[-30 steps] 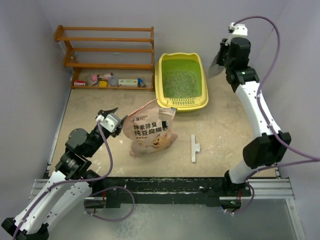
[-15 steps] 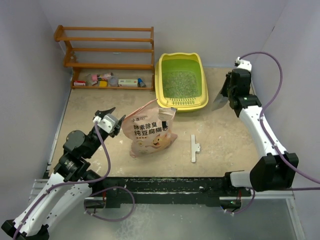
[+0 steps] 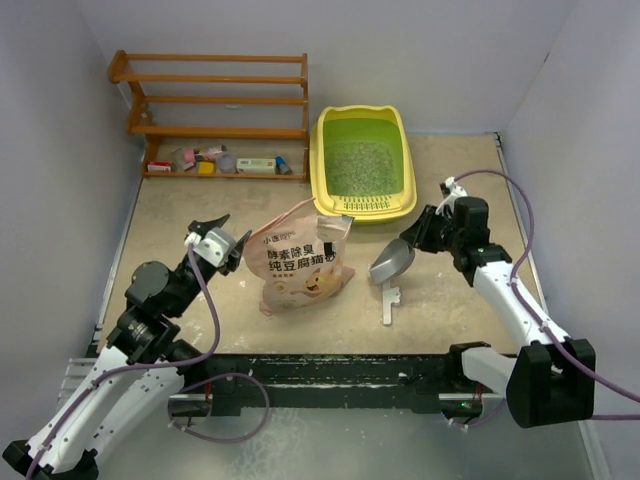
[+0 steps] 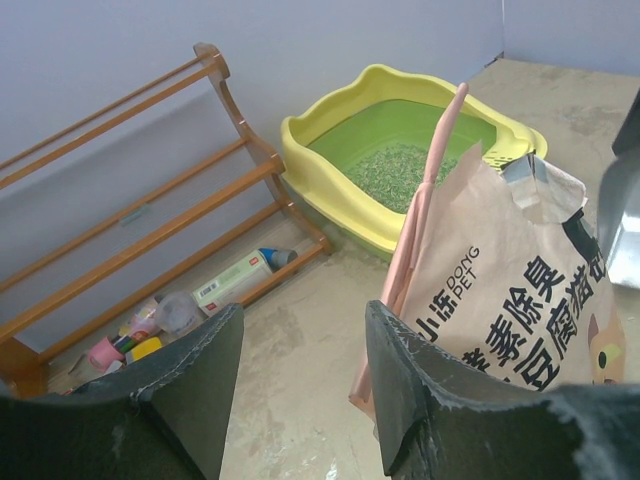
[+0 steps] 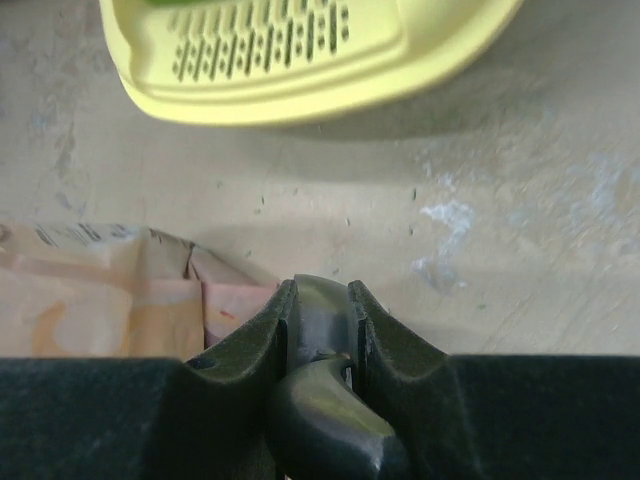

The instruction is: Fill the litter box with clean litter

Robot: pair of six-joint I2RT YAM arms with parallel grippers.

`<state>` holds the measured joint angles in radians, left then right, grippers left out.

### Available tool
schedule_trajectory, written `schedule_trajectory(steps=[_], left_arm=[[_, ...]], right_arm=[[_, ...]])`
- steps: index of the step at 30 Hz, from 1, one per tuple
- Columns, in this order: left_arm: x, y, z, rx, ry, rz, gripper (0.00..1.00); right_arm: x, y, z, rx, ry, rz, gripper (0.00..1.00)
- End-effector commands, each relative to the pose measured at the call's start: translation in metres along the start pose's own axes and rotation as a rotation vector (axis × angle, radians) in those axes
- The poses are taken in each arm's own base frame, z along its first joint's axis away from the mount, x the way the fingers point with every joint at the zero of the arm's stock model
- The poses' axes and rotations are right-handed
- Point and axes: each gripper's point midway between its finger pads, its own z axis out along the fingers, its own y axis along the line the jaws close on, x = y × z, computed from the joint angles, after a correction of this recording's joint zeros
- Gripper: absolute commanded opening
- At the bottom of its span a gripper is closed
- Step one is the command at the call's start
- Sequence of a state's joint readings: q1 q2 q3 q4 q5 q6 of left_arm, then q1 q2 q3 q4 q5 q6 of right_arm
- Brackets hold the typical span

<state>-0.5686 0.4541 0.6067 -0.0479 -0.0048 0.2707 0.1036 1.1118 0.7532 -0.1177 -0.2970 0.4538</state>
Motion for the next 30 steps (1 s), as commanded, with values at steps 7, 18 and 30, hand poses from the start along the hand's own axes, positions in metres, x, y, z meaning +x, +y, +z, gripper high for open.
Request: schedule_trajectory(steps=[7,18,30], left_arm=[[-0.023,0.002,-0.006,-0.020,-0.082,-0.145,0.59],[-0.015,-0.005,-0.021,-0.027,-0.046,-0.317,0.64],[-0.010,-0.001,-0.029,-0.054,-0.028,-0.332,0.65]], right_arm=[[0.041,0.014,0.024,-0.188,0.077,0.098,0.04],[0.041,-0.013,0.022,-0.036,0.035,0.084,0.32],[0.050,-0.033,0.053,0.008,0.073,0.093,0.45]])
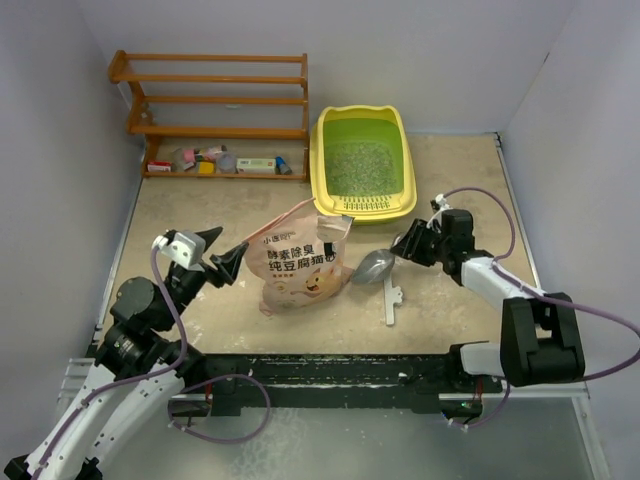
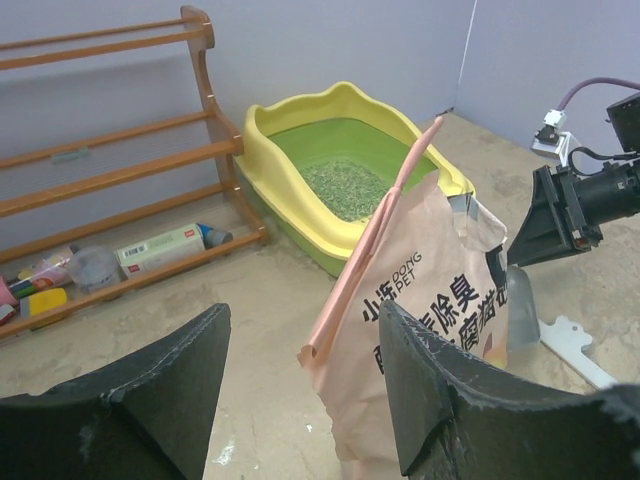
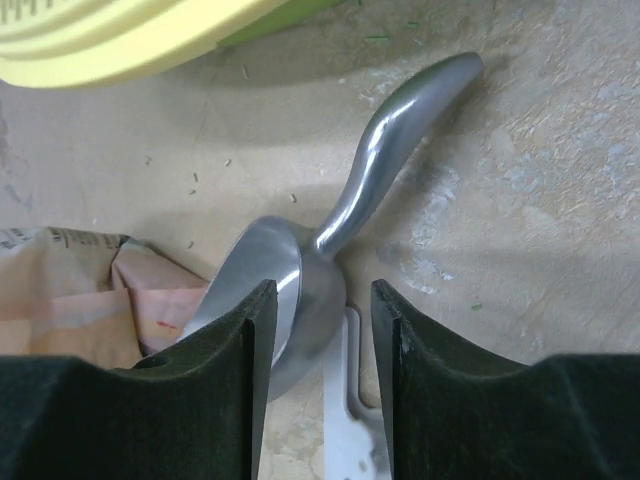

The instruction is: Fill the litter box with clean litter

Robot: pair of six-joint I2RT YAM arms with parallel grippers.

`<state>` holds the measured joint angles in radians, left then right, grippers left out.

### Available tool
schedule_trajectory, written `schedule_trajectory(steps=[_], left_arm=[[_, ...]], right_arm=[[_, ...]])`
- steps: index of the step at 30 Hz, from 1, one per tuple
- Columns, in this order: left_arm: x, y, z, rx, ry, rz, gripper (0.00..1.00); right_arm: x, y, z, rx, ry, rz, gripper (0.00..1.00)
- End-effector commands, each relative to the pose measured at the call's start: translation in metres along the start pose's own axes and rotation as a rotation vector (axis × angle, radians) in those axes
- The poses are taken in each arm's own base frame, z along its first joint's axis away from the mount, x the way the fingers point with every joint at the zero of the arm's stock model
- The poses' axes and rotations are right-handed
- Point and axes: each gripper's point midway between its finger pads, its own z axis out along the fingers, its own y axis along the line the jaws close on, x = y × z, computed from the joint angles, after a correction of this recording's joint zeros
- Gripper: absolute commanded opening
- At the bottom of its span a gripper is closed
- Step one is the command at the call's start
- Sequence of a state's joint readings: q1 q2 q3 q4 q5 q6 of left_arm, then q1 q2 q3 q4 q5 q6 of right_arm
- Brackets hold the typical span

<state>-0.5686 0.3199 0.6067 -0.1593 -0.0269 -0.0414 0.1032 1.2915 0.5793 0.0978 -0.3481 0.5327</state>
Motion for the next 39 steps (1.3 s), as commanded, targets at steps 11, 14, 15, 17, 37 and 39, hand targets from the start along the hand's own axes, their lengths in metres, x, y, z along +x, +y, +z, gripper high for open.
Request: schedule_trajectory(steps=[11,14,15,17,37,39], left_arm=[[-0.006,0.006,-0.006,-0.045,-0.009,-0.049,0.67],[-0.016,0.008,-0.016,-0.060,-0.037,-0.083,0.69],[-0.019,0.009,-0.020,-0.068,-0.045,-0.098,0.74],[-0.025,0.009,-0.028,-0.068,-0.076,-0.127,0.82],[0.005,-0.013,-0.003,0.045,0.031,-0.126,0.90],[0.009,-0.012,-0.001,0.038,0.046,-0.121,0.91]], right_arm=[[-0.031,0.026,-0.011,-0.080,-0.080,-0.060,0.48],[-0.034,0.046,-0.033,-0.157,-0.091,-0.120,0.51],[-0.036,0.056,-0.042,-0.198,-0.103,-0.148,0.51],[-0.047,0.081,-0.058,-0.301,-0.163,-0.218,0.54],[-0.068,0.183,-0.067,-0.858,-0.192,-0.444,0.54],[-0.065,0.187,-0.062,-0.913,-0.184,-0.454,0.56]])
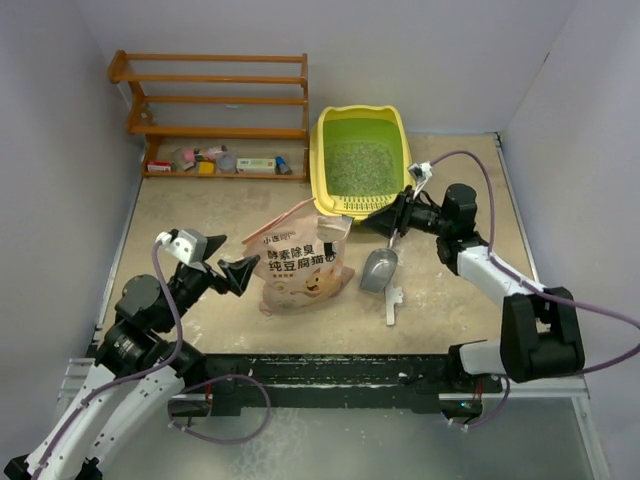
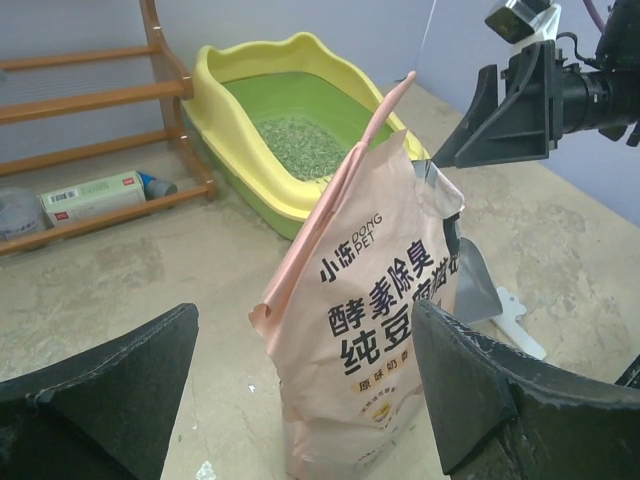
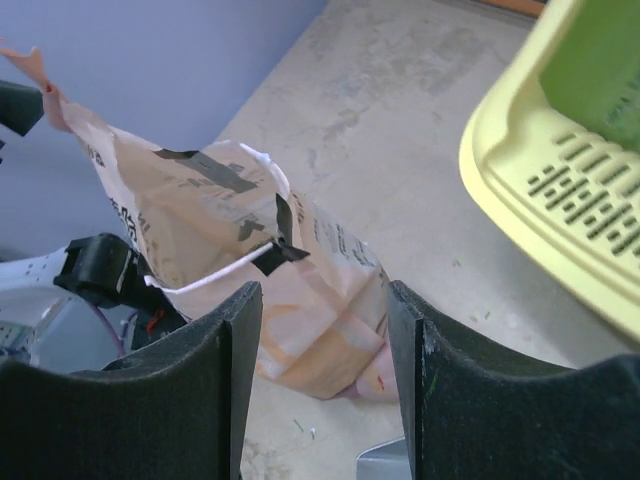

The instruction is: Fill the litter box with clean litter

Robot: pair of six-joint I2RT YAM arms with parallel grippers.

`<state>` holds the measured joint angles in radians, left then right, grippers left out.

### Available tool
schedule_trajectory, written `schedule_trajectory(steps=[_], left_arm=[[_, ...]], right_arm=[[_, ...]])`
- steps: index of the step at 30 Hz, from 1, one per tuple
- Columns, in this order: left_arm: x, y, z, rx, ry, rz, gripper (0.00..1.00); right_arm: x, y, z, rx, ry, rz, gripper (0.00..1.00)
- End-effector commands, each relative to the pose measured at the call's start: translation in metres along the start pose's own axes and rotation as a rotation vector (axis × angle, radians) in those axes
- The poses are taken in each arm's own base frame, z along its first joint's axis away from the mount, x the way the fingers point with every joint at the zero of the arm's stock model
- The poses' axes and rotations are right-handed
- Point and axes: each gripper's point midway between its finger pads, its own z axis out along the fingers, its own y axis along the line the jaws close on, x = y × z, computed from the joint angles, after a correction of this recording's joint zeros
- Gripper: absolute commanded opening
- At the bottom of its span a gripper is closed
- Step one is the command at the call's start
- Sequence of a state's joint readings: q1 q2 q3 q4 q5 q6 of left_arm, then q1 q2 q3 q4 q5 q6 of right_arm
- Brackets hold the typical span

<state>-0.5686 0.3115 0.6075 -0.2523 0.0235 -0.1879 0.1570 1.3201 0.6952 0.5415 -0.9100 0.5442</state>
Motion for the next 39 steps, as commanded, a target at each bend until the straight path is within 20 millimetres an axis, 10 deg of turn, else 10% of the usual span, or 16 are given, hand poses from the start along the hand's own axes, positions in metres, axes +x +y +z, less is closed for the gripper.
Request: schedule_trajectory(steps=[1,21,24,26,29,33,39], left_arm=[[-0.009,0.003,0.006,-0.008,-0.033,0.027,0.90],[0.011,0.003,0.028,0.026,0.016,0.111,0.91],[0.016,-0.002,0.038,0.054,0.034,0.111,0.90],[0.021,-0.004,0.044,0.076,0.048,0.112,0.88],[0.026,-0.011,0.053,0.115,0.065,0.105,0.65],[0.024,-0.007,0.060,0.099,0.064,0.118,0.00],[-0.030,0.009,0.069,0.001,-0.016,0.237,0.00]], right_arm=[[-0.030,0.036,0.011,-0.224,-0.069,-0.164,0.56],[0.006,0.062,0.034,-0.565,0.026,-0.168,0.56],[0.010,0.060,0.037,-0.570,0.046,-0.144,0.45],[0.012,0.055,0.039,-0.561,0.051,-0.110,0.16],[0.017,0.044,0.045,-0.523,0.048,-0.025,0.00],[0.022,0.033,0.050,-0.486,0.043,0.072,0.00],[0.008,0.037,0.048,-0.465,-0.003,0.100,0.00]])
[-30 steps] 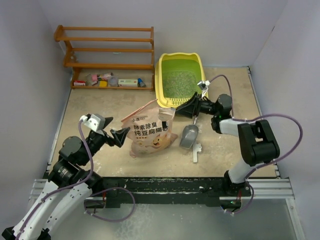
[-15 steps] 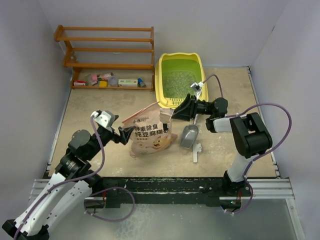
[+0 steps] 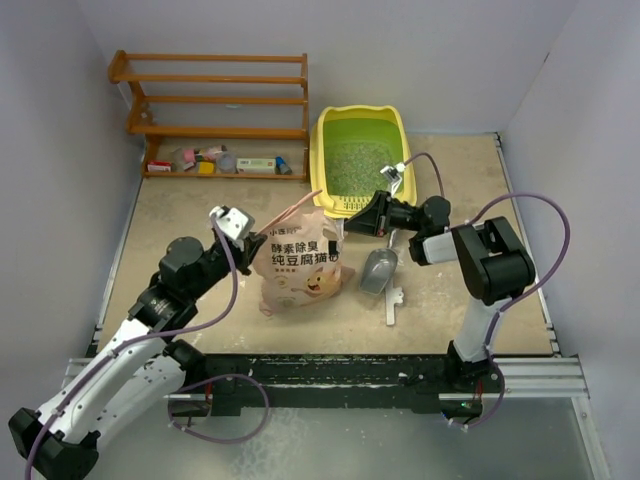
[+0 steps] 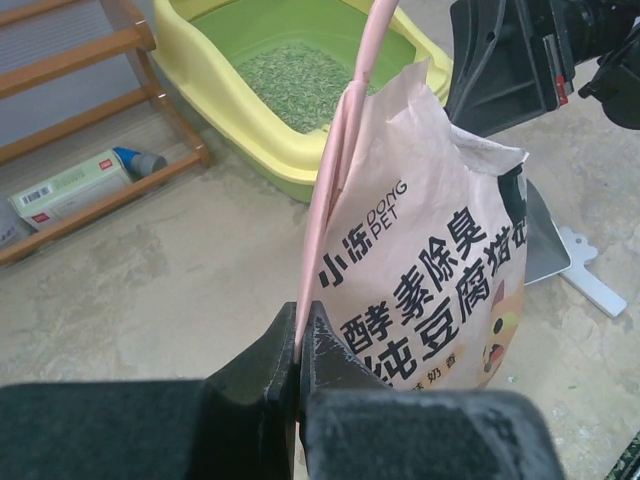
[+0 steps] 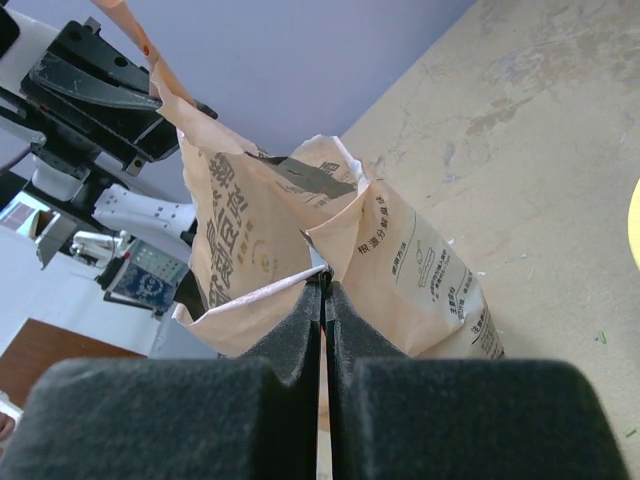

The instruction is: Fill the litter box with clean litter

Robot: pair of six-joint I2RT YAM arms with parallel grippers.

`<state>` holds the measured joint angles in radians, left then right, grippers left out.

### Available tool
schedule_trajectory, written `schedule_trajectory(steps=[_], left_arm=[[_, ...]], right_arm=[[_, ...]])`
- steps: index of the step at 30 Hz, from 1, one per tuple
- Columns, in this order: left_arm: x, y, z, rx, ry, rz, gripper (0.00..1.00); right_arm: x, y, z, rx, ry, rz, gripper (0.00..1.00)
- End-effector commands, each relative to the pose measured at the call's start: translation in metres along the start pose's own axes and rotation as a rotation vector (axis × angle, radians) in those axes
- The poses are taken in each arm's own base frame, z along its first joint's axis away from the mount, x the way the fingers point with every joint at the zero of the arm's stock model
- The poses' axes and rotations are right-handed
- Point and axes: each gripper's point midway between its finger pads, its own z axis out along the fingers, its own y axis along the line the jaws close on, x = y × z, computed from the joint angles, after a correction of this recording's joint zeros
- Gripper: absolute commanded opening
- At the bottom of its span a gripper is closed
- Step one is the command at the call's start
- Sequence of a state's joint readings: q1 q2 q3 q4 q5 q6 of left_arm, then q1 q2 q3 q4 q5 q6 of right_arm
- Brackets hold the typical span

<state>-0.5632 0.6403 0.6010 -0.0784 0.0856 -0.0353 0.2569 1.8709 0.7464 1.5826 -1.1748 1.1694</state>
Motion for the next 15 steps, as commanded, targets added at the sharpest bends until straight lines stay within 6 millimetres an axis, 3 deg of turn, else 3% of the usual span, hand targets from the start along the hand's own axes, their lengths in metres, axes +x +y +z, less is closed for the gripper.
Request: schedule_trajectory(steps=[1,6,10,12,15], left_arm=[[-0.083,0.016,-0.001,-0.062,-0.185,0.116,0.00],[-0.116,0.034,0.020,-0.072,-0.182,0.209,0.00],[-0.151,0.066,0.026,-0.100,-0.235,0.223,0.00],[-0.160,0.073,0.031,-0.116,-0.241,0.245,0.00],[-0.152,0.084,0.040,-0.132,-0.224,0.222,0.00]], right_arm=[[-0.024,0.021,0.001,-0.021,-0.067,-0.066,0.00],[-0.057,0.041,-0.004,-0.020,-0.136,-0.112,0.00],[-0.081,0.060,-0.010,-0.009,-0.165,-0.158,0.00],[-0.088,0.063,-0.014,0.008,-0.170,-0.162,0.00],[-0.086,0.054,-0.020,0.064,-0.177,-0.153,0.00]])
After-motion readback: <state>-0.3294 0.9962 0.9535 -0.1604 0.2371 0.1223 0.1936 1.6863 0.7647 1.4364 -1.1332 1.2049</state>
